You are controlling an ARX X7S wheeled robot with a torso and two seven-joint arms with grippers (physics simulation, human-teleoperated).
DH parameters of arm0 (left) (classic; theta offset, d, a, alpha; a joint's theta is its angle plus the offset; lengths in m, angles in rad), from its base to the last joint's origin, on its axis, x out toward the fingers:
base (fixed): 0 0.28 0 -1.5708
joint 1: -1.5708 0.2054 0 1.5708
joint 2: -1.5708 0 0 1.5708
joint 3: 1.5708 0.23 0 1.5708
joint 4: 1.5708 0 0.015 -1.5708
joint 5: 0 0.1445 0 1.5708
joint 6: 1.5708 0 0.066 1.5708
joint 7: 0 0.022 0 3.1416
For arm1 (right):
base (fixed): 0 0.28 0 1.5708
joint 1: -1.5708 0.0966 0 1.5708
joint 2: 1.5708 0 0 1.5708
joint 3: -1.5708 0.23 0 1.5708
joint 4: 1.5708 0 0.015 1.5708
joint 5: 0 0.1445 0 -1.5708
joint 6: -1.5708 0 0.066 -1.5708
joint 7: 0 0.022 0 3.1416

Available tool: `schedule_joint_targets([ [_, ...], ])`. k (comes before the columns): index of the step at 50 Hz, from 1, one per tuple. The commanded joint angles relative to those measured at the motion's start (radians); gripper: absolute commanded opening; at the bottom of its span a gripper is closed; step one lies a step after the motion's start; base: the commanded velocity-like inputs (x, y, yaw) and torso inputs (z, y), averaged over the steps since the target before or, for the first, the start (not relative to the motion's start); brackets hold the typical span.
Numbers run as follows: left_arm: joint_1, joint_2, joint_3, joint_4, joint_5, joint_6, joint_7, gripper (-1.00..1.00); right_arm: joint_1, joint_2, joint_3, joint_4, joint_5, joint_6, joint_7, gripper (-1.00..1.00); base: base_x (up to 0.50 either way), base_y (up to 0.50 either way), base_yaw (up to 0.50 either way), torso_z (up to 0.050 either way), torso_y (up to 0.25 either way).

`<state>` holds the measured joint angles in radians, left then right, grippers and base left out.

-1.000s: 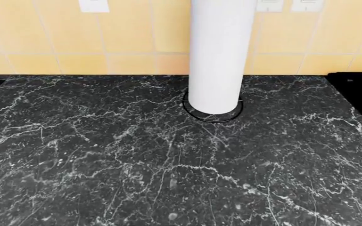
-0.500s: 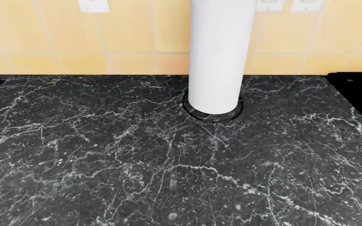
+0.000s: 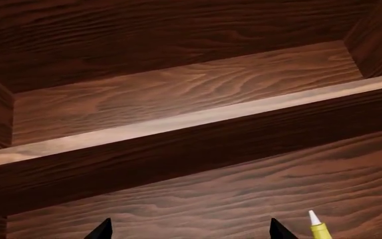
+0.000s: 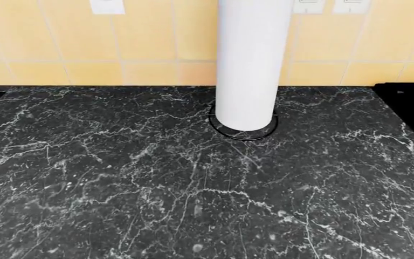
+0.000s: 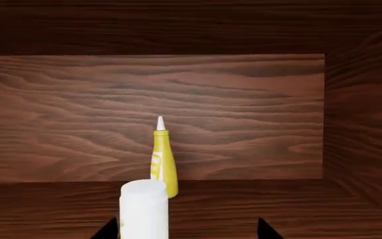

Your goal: Pick and place the shaker into the drawer. Then close the cabinet.

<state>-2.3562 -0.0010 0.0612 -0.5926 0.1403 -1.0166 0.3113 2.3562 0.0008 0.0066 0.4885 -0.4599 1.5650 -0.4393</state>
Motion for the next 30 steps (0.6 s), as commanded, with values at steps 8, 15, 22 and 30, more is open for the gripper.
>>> schedule_joint_targets([
  [8,0.000,0.000,0.004,-0.029,-0.020,0.022,-0.019,1.00,0.000,0.000,0.024,0.123,0.154,0.006,0.133,1.00,0.00,0.00,0.00,0.000,0.000],
  [15,0.000,-0.001,-0.010,-0.053,-0.001,0.041,-0.012,1.00,0.000,0.000,0.000,0.156,0.282,0.006,0.220,1.00,0.00,0.00,0.00,0.000,0.000],
  [22,0.000,-0.002,-0.020,-0.068,0.008,0.054,-0.006,1.00,0.000,0.002,-0.003,0.170,0.403,0.006,0.312,1.00,0.00,0.00,0.00,0.000,0.000],
  [30,0.000,-0.004,-0.026,-0.095,0.028,0.071,0.003,1.00,0.000,0.018,-0.004,0.169,0.502,0.005,0.408,1.00,0.00,0.00,0.00,0.000,0.000],
])
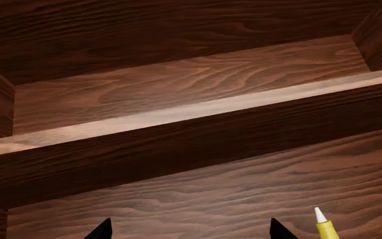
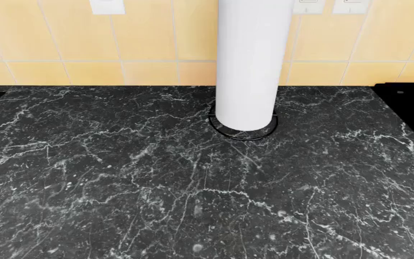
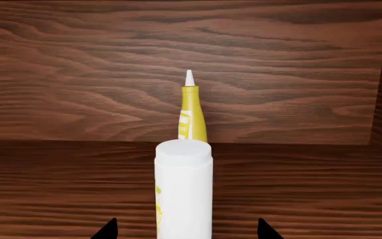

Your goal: Pick and place the shaker into the drawer. Then close the cabinet.

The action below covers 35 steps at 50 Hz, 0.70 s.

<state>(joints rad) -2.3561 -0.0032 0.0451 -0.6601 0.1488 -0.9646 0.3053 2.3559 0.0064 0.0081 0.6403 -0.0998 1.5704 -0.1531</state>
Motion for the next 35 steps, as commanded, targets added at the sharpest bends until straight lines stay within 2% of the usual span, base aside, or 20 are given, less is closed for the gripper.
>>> schedule_joint_targets([
  [1,0.000,-0.002,-0.010,-0.029,0.021,0.020,0.010,1.00,0.000,0.012,-0.005,0.018,0.144,0.000,0.124,1.00,0.00,0.00,0.00,0.000,0.000],
  [17,0.000,-0.003,-0.003,-0.111,0.017,0.078,0.002,1.00,0.000,0.027,-0.015,0.140,0.067,-0.115,0.079,1.00,0.00,0.00,0.00,0.000,0.000],
  [35,0.001,-0.015,0.013,-0.201,-0.013,0.149,-0.024,1.00,0.000,0.000,-0.002,0.299,0.137,-0.245,0.106,1.00,0.00,0.00,0.00,0.000,0.000],
])
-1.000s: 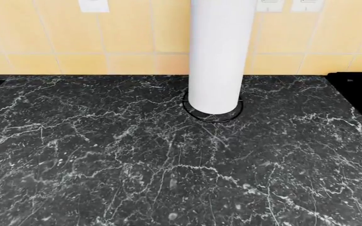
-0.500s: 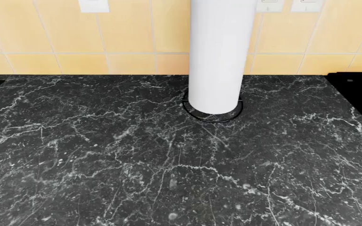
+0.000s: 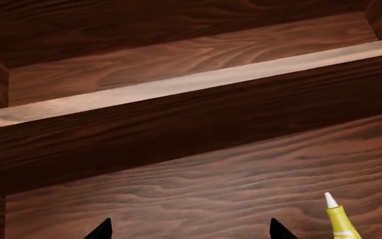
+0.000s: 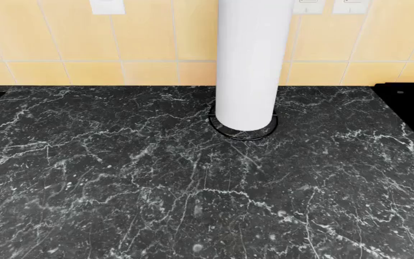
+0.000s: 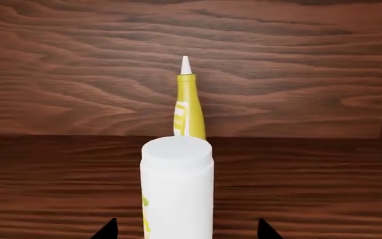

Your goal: Pick and place the shaker into the drawer. Then close the cabinet.

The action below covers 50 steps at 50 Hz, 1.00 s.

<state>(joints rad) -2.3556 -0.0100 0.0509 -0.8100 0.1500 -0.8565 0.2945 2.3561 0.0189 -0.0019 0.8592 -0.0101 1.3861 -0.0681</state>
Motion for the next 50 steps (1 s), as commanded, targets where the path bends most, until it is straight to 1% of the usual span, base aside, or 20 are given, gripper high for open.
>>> schedule_joint_targets([
  [1,0.001,-0.009,0.008,-0.053,-0.016,0.043,-0.014,1.00,0.000,-0.013,0.008,0.083,0.060,-0.060,0.026,1.00,0.00,0.00,0.00,0.000,0.000],
  [6,0.013,-0.017,0.016,-0.048,-0.026,0.044,-0.018,1.00,0.000,-0.017,-0.006,0.115,0.089,-0.084,0.039,1.00,0.00,0.00,0.00,0.000,0.000],
  [15,0.025,-0.027,0.030,-0.053,-0.037,0.054,-0.025,1.00,0.000,-0.011,-0.005,0.219,0.028,-0.177,0.018,1.00,0.00,0.00,0.00,0.000,0.000],
  [28,0.049,-0.032,0.050,-0.080,-0.060,0.088,-0.042,1.00,0.000,-0.013,-0.018,0.310,-0.013,-0.256,-0.035,1.00,0.00,0.00,0.00,0.000,0.000],
  [29,0.049,-0.031,0.050,-0.086,-0.062,0.093,-0.044,1.00,0.000,-0.014,-0.023,0.312,-0.016,-0.265,-0.039,-1.00,0.00,0.00,0.00,0.000,0.000],
  [34,0.049,-0.028,0.056,-0.101,-0.072,0.106,-0.049,1.00,0.000,-0.017,-0.046,0.310,0.001,-0.269,-0.046,-1.00,0.00,0.00,0.00,0.000,0.000],
  [40,0.049,-0.034,0.063,-0.082,-0.080,0.089,-0.050,1.00,0.000,-0.017,-0.057,0.258,0.000,-0.229,-0.054,-1.00,0.00,0.00,0.00,0.000,0.000],
  [45,0.063,-0.040,0.072,-0.019,-0.085,0.041,-0.045,1.00,0.000,-0.018,-0.050,0.171,-0.019,-0.171,-0.058,-1.00,0.00,0.00,0.00,0.000,0.000],
  [50,0.065,-0.050,0.078,0.041,-0.089,-0.012,-0.037,1.00,0.000,-0.018,-0.066,0.005,-0.054,-0.073,-0.095,-1.00,0.00,0.00,0.00,0.000,0.000],
])
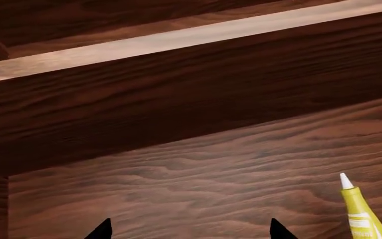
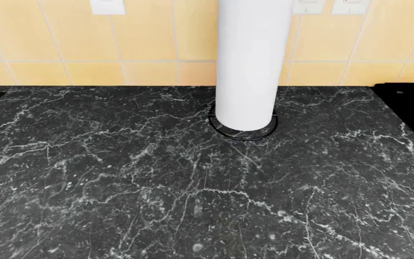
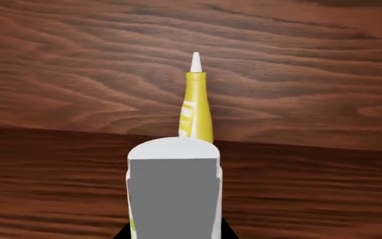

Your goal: Pick and place the shaker into the drawer. Then close the cabinet.

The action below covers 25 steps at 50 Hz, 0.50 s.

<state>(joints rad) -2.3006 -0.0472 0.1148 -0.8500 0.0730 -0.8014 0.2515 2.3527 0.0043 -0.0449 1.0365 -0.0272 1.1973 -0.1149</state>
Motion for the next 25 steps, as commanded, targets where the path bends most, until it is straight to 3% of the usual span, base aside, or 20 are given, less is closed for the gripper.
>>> schedule_joint_targets([
  [1,0.007,-0.014,0.014,0.087,-0.012,-0.075,0.006,1.00,0.003,-0.003,-0.016,-0.208,-0.043,0.127,-0.048,-1.00,0.00,0.00,0.00,0.000,0.000],
  [12,-0.013,-0.025,0.032,0.159,-0.016,-0.154,0.016,1.00,0.003,-0.004,-0.031,-0.431,-0.061,0.204,-0.053,-1.00,0.00,0.00,0.00,0.000,0.000],
  [25,-0.006,-0.033,0.053,0.198,-0.013,-0.209,0.012,1.00,0.003,-0.004,-0.035,-0.459,-0.063,0.186,-0.045,-1.00,0.00,0.00,0.00,0.000,0.000],
])
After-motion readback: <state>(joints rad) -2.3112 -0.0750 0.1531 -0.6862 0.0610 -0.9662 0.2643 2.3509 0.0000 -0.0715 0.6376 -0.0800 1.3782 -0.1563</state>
